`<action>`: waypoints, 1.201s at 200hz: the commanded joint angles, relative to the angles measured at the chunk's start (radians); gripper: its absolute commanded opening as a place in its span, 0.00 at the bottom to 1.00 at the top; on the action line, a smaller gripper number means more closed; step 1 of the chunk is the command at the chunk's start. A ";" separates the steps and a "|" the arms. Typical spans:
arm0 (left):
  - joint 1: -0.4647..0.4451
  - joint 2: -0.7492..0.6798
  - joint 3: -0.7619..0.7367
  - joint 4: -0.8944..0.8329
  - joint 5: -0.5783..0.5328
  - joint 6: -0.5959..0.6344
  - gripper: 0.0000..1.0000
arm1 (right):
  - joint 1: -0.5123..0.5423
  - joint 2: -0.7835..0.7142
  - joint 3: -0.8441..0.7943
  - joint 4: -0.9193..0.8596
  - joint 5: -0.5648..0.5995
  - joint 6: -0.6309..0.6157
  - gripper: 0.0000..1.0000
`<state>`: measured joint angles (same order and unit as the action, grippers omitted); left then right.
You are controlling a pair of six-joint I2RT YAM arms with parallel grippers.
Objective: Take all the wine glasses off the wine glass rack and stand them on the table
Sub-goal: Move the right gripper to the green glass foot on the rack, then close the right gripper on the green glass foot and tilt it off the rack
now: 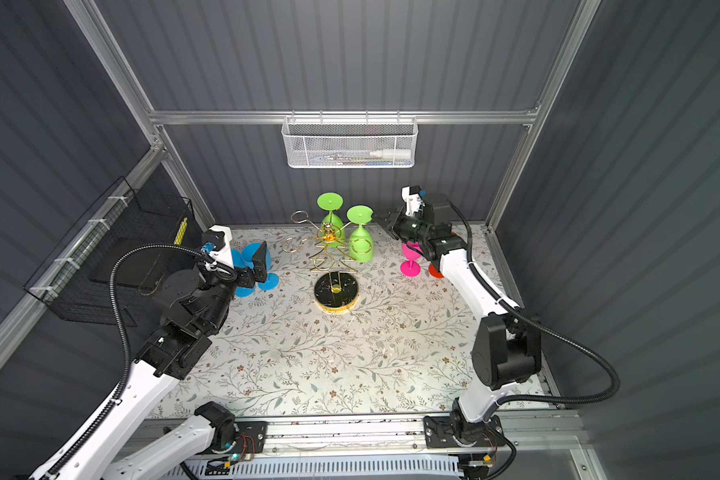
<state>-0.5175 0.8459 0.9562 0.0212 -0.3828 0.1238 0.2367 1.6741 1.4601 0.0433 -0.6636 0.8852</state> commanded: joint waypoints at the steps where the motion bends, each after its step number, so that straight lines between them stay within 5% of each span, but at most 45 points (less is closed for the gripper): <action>1: 0.002 -0.019 -0.001 0.005 -0.010 0.000 0.97 | 0.003 -0.002 0.035 -0.011 0.009 -0.013 0.38; 132: 0.002 -0.015 -0.004 0.006 -0.014 0.003 0.98 | 0.042 0.109 0.147 -0.059 0.025 -0.024 0.42; 185: 0.002 -0.022 -0.004 0.005 -0.015 0.007 0.98 | 0.042 0.103 0.149 -0.071 0.034 -0.035 0.24; 240: 0.002 -0.033 -0.009 0.002 -0.016 0.007 0.98 | 0.037 0.071 0.148 -0.099 0.059 -0.061 0.16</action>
<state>-0.5175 0.8318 0.9558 0.0212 -0.3832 0.1238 0.2745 1.7775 1.5829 -0.0387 -0.6186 0.8516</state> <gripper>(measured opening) 0.977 0.173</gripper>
